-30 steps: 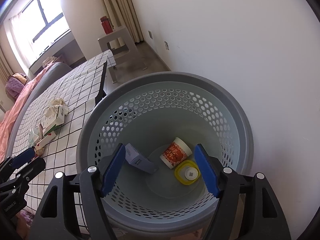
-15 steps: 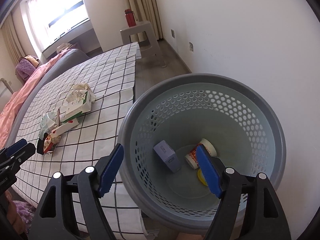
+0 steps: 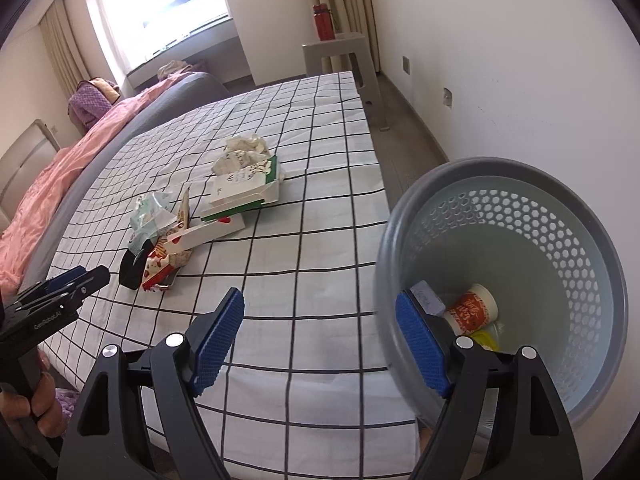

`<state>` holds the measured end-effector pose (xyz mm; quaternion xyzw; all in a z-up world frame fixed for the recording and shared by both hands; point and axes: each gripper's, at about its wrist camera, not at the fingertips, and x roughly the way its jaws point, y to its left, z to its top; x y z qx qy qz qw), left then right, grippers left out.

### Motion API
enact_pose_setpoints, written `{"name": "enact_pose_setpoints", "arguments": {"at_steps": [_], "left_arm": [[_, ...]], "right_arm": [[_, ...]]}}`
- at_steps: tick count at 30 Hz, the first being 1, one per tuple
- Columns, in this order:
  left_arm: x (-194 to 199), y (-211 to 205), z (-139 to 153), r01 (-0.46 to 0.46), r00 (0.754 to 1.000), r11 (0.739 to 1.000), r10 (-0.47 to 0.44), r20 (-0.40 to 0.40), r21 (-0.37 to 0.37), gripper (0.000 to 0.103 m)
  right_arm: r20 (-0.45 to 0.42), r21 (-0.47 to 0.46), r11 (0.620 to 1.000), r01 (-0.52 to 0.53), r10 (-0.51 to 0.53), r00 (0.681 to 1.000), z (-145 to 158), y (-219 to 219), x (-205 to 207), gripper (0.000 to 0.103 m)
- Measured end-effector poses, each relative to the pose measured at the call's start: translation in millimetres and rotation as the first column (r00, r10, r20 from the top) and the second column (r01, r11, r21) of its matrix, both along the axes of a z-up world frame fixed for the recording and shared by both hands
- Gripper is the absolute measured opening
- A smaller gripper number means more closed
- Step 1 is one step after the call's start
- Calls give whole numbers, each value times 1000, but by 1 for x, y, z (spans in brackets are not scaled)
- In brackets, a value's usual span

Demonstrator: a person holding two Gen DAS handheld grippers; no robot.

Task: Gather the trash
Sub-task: 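Move both open tools back from the wastebasket toward the trash on the bed, then close the left tool on the black strap loop and lift it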

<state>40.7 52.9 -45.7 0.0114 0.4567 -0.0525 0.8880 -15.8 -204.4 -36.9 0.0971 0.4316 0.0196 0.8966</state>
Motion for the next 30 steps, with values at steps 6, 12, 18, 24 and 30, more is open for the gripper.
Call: {"name": "enact_pose_setpoints", "arguments": {"at_steps": [6,12,18,24,30], "left_arm": [[12,7,-22,-14,999,1000,14,-45,0,61],[25,5,-33,-20,998,1000,20,-65,-1,61],[34,-3,-36,-11,998,1000,12,-58,12,61],[39,-8,-39,-6,998,1000,8,-54,24,61],[43,-11,-41,-5,999,1000,6,-52,27,53]], "right_arm": [[-15,-3,1000,-24,24,1000,-4,10,4,77],[-34,24,1000,-19,19,999,-8,6,8,77],[-40,49,998,-30,32,999,-8,8,11,77],[-38,62,997,-40,42,998,-7,8,11,77],[-36,70,997,-31,34,999,-6,3,9,77]]}}
